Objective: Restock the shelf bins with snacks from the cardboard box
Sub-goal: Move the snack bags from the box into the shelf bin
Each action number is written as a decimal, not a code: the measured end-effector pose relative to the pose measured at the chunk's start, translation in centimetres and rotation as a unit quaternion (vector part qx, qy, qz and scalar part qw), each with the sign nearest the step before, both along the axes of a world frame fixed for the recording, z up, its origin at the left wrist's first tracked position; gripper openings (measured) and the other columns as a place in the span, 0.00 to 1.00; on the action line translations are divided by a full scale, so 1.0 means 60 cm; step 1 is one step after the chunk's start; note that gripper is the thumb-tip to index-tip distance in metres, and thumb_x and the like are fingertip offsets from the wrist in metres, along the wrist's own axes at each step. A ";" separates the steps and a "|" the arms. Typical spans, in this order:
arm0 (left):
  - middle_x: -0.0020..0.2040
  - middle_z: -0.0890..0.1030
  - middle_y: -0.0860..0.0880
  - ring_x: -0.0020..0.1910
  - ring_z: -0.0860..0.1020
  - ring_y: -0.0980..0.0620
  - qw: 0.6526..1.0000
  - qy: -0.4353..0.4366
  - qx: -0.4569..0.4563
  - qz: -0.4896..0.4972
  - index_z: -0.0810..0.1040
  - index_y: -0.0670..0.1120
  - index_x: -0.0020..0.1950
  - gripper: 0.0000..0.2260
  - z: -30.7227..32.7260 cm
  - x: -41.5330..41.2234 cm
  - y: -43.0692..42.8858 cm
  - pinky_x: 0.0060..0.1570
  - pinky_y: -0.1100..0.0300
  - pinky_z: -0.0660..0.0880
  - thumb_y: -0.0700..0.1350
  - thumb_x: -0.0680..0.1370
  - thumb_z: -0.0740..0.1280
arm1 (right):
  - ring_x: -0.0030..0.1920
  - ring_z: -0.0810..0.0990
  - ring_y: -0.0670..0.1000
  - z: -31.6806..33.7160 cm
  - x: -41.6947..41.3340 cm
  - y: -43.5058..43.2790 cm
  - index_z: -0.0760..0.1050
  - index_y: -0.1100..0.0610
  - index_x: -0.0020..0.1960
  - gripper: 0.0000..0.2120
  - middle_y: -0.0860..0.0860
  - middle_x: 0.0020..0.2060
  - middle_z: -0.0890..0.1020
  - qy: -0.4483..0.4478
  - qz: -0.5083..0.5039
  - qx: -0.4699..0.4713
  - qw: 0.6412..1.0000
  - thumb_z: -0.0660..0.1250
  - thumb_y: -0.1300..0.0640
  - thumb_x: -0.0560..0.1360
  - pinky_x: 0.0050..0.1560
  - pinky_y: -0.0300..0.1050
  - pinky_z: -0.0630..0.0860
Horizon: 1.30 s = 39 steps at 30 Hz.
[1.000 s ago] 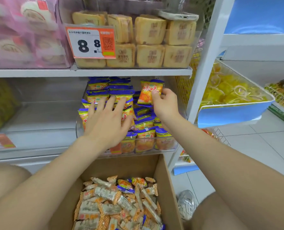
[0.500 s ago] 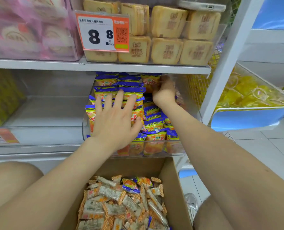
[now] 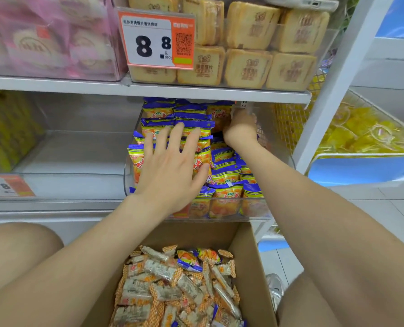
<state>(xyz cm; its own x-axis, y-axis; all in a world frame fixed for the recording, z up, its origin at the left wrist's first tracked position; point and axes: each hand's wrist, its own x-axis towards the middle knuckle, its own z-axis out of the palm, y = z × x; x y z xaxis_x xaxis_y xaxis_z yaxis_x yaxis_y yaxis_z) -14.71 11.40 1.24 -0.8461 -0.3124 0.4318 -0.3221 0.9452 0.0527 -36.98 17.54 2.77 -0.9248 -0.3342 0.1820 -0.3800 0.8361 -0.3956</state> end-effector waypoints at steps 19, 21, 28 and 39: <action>0.51 0.81 0.46 0.49 0.81 0.41 0.867 -0.461 0.048 -0.185 0.79 0.48 0.56 0.11 -0.200 0.109 0.073 0.43 0.50 0.78 0.53 0.82 0.61 | 0.50 0.81 0.57 -0.057 0.288 0.250 0.78 0.52 0.58 0.12 0.52 0.46 0.82 -0.078 0.424 0.346 0.833 0.65 0.48 0.79 0.47 0.54 0.81; 0.56 0.79 0.44 0.53 0.80 0.41 0.854 -0.492 0.048 -0.163 0.78 0.46 0.61 0.12 -0.257 0.096 0.072 0.43 0.50 0.76 0.50 0.83 0.61 | 0.51 0.81 0.59 -0.086 0.281 0.254 0.77 0.53 0.59 0.12 0.54 0.48 0.81 -0.095 0.428 0.389 0.810 0.64 0.49 0.80 0.47 0.56 0.81; 0.77 0.66 0.40 0.69 0.75 0.36 0.872 -0.473 0.096 -0.079 0.62 0.43 0.80 0.29 -0.424 0.057 0.071 0.66 0.44 0.76 0.38 0.81 0.67 | 0.48 0.80 0.60 -0.116 0.255 0.230 0.75 0.55 0.62 0.12 0.55 0.50 0.77 -0.099 0.435 0.424 0.788 0.61 0.51 0.83 0.45 0.53 0.80; 0.55 0.85 0.48 0.55 0.83 0.44 0.923 -0.326 0.199 -0.049 0.83 0.53 0.61 0.19 -0.432 0.066 0.068 0.52 0.49 0.82 0.33 0.77 0.67 | 0.51 0.81 0.60 -0.129 0.238 0.233 0.74 0.54 0.66 0.14 0.57 0.54 0.79 -0.111 0.430 0.467 0.765 0.61 0.51 0.83 0.49 0.55 0.81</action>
